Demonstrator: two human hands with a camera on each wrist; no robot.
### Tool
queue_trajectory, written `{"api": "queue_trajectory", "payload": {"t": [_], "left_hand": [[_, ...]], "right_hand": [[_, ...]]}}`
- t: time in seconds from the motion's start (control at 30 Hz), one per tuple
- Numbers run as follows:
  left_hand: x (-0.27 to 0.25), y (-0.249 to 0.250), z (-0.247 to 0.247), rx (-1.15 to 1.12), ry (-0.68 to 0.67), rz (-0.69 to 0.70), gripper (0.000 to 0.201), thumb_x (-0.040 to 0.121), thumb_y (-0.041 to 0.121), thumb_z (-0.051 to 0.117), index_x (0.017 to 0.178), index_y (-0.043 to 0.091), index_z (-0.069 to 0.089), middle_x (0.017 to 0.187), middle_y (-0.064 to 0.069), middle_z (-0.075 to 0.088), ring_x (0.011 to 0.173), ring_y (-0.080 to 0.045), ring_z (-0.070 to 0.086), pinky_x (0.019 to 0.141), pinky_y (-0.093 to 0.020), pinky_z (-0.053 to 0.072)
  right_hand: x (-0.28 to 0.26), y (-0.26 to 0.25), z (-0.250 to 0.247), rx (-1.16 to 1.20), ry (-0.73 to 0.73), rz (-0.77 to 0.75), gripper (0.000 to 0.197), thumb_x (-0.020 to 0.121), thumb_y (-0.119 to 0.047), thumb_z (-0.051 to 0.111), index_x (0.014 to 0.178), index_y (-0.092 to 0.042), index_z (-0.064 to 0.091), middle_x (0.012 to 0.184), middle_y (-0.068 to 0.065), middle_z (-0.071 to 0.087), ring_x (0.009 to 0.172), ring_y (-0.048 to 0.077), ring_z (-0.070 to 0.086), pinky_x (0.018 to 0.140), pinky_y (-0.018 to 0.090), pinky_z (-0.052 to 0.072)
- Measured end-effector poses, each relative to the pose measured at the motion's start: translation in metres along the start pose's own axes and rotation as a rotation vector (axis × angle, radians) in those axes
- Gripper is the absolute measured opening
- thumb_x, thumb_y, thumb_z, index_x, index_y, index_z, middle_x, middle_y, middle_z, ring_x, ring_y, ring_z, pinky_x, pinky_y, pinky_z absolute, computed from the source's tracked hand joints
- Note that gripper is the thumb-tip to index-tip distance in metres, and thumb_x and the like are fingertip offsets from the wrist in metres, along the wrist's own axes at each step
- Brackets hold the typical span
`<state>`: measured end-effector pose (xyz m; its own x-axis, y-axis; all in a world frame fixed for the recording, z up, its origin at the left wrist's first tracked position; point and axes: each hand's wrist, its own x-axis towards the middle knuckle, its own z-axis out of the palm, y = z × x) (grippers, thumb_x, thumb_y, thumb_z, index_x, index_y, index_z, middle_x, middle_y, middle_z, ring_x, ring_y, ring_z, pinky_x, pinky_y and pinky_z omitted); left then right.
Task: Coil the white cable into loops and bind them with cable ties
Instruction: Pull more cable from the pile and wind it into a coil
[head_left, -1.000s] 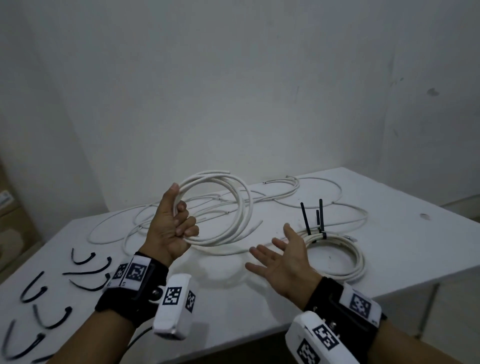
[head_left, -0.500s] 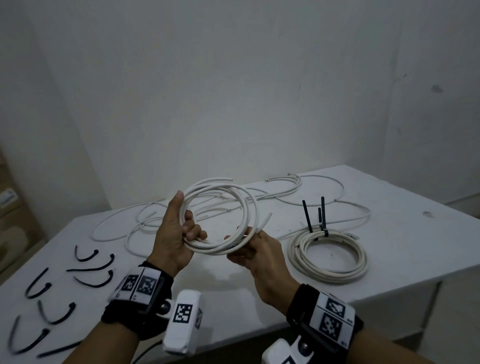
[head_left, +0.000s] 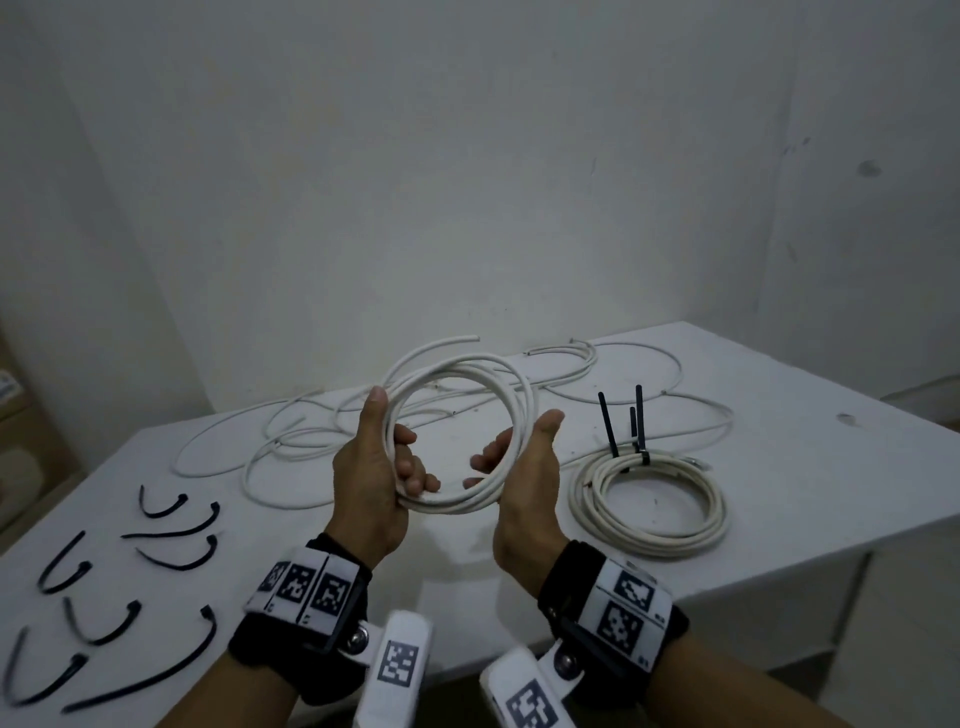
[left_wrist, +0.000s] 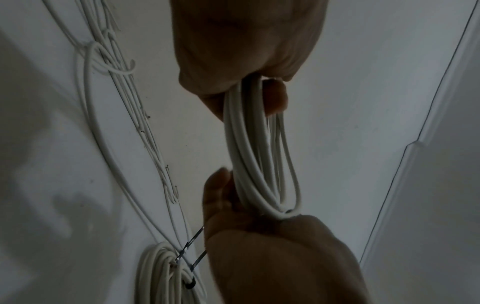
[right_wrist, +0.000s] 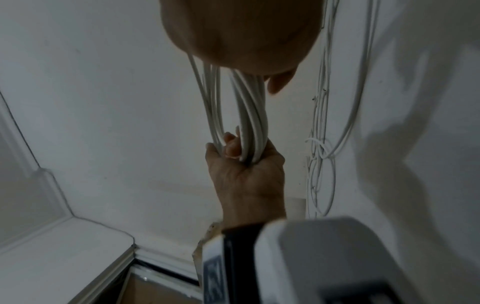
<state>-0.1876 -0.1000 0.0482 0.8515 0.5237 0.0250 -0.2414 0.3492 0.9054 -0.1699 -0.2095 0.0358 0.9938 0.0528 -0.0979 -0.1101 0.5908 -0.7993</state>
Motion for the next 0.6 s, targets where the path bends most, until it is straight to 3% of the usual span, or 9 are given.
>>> {"api": "queue_trajectory", "payload": {"t": [0.07,0.17,0.3,0.4,0.5,0.6], "left_hand": [[-0.003,-0.002,-0.001,0.015,-0.039,-0.004,0.052,0.093,0.053,0.048,0.066,0.009,0.047,0.037,-0.001,0.038,0.029,-0.016,0.039,0.040,-0.025,0.047],[-0.007,-0.006,0.000,0.046,-0.060,0.013,0.052,0.096,0.049,0.043,0.070,0.005,0.052,0.037,-0.004,0.042,0.031,-0.019,0.044,0.045,-0.029,0.050],[-0.008,-0.011,-0.002,0.058,-0.101,0.039,0.050,0.099,0.045,0.038,0.089,0.001,0.059,0.037,-0.006,0.045,0.032,-0.019,0.046,0.047,-0.030,0.051],[-0.005,-0.012,-0.007,0.058,-0.159,0.031,0.041,0.101,0.038,0.034,0.102,0.007,0.062,0.048,-0.010,0.057,0.037,-0.023,0.053,0.048,-0.032,0.053],[-0.003,-0.011,-0.008,0.084,-0.156,0.030,0.040,0.101,0.030,0.032,0.103,0.005,0.062,0.065,-0.014,0.067,0.043,-0.025,0.059,0.044,-0.029,0.052],[-0.001,-0.010,-0.007,0.167,-0.093,0.084,0.038,0.101,0.027,0.034,0.096,-0.001,0.059,0.063,-0.014,0.065,0.037,-0.027,0.056,0.041,-0.028,0.047]], "right_hand": [[0.004,-0.005,0.000,0.045,0.001,0.033,0.061,0.097,-0.057,0.019,0.081,-0.008,0.051,0.060,0.009,0.054,0.049,0.022,0.056,0.050,0.031,0.050],[0.010,-0.010,-0.002,0.061,0.011,0.027,0.065,0.096,-0.059,0.019,0.091,-0.004,0.054,0.056,0.010,0.053,0.037,0.022,0.048,0.044,0.028,0.045],[0.014,-0.006,-0.003,0.021,0.003,-0.025,0.061,0.095,-0.060,0.026,0.092,-0.006,0.056,0.054,0.005,0.045,0.034,0.018,0.042,0.042,0.027,0.043],[0.021,-0.006,-0.007,-0.031,0.027,-0.050,0.049,0.098,-0.049,0.035,0.085,-0.007,0.055,0.049,0.001,0.034,0.034,0.015,0.036,0.039,0.025,0.040],[0.026,-0.007,-0.011,-0.041,0.004,-0.031,0.040,0.100,-0.040,0.038,0.083,-0.008,0.053,0.050,0.001,0.035,0.035,0.014,0.035,0.037,0.023,0.039],[0.029,-0.010,-0.015,-0.020,-0.080,0.030,0.032,0.101,-0.033,0.038,0.084,-0.009,0.050,0.055,0.002,0.038,0.038,0.014,0.035,0.039,0.023,0.038]]}}
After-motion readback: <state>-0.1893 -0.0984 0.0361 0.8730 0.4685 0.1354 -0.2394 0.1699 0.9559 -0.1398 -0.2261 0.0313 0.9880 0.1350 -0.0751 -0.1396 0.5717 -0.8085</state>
